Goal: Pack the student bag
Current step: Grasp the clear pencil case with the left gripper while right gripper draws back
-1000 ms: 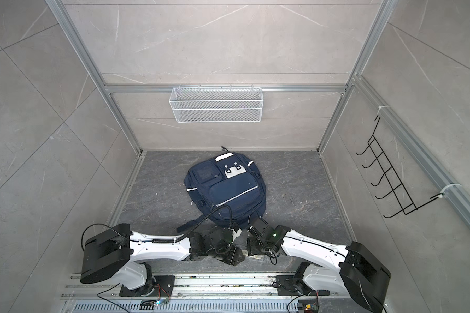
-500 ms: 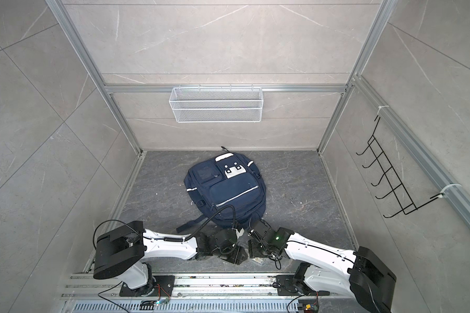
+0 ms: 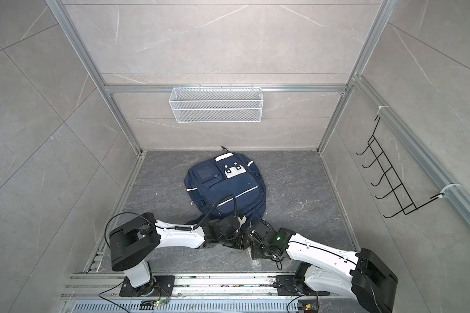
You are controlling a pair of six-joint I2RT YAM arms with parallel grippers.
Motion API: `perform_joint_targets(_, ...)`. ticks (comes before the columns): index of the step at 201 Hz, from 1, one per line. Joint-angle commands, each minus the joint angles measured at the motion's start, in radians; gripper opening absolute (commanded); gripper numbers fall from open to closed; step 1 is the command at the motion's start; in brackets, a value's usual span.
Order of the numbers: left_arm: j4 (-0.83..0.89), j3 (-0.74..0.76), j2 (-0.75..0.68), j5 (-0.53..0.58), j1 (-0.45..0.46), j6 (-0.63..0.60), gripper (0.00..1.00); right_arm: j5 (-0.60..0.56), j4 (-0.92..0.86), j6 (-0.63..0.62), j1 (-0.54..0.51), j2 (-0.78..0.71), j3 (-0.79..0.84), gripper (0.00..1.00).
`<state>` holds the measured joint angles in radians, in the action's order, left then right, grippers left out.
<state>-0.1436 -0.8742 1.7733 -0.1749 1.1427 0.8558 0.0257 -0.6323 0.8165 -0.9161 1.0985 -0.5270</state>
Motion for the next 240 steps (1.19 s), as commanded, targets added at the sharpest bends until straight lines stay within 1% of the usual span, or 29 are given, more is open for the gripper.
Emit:
perform_joint_targets(1,-0.002,-0.058,0.042,-0.048,-0.018,-0.035,0.52,-0.023,-0.018,0.008,-0.006,-0.005,0.015,0.65)
perform_joint_targets(22,0.034,-0.094,0.059,-0.056,-0.022,-0.055,0.52,-0.033,-0.022,0.019,-0.007,-0.011,0.011,0.65)
perform_joint_targets(50,0.098,-0.071,0.010,-0.044,-0.027,-0.061,0.53,-0.066,-0.058,0.021,-0.007,-0.053,0.004,0.66)
perform_joint_targets(73,0.186,-0.095,-0.007,-0.052,-0.016,-0.076,0.54,-0.094,-0.076,0.040,-0.006,-0.080,-0.003,0.66)
perform_joint_targets(92,0.278,-0.127,-0.021,-0.020,0.002,-0.082,0.55,-0.187,-0.141,0.093,-0.006,-0.106,-0.016,0.66)
perform_joint_targets(112,0.332,-0.149,-0.034,0.001,0.020,-0.075,0.57,-0.306,-0.210,0.183,-0.006,-0.122,-0.034,0.66)
perform_joint_targets(136,0.378,-0.195,-0.019,0.016,0.053,-0.058,0.58,-0.416,-0.235,0.214,-0.004,-0.126,-0.071,0.68)
perform_joint_targets(155,0.430,-0.254,0.016,0.037,0.080,-0.051,0.58,-0.476,-0.235,0.211,0.005,-0.135,-0.095,0.73)
perform_joint_targets(167,0.455,-0.284,0.037,0.047,0.092,-0.038,0.58,-0.484,-0.224,0.190,0.022,-0.140,-0.102,0.73)
perform_joint_targets(172,0.461,-0.296,0.047,0.052,0.095,-0.031,0.63,-0.482,-0.217,0.181,0.030,-0.143,-0.102,0.73)
perform_joint_targets(192,0.508,-0.340,0.081,0.071,0.107,-0.007,0.63,-0.470,-0.193,0.158,0.049,-0.155,-0.092,0.73)
perform_joint_targets(195,0.520,-0.349,0.087,0.077,0.107,-0.004,0.67,-0.468,-0.190,0.154,0.051,-0.157,-0.089,0.74)
perform_joint_targets(198,0.536,-0.358,0.094,0.084,0.107,0.000,0.69,-0.466,-0.187,0.153,0.053,-0.161,-0.086,0.73)
perform_joint_targets(224,0.713,-0.470,0.153,0.162,0.113,0.002,0.69,-0.465,-0.182,0.145,0.083,-0.199,-0.068,0.76)
perform_joint_targets(240,0.759,-0.508,0.168,0.176,0.117,-0.006,0.69,-0.454,-0.173,0.124,0.106,-0.226,-0.064,0.77)
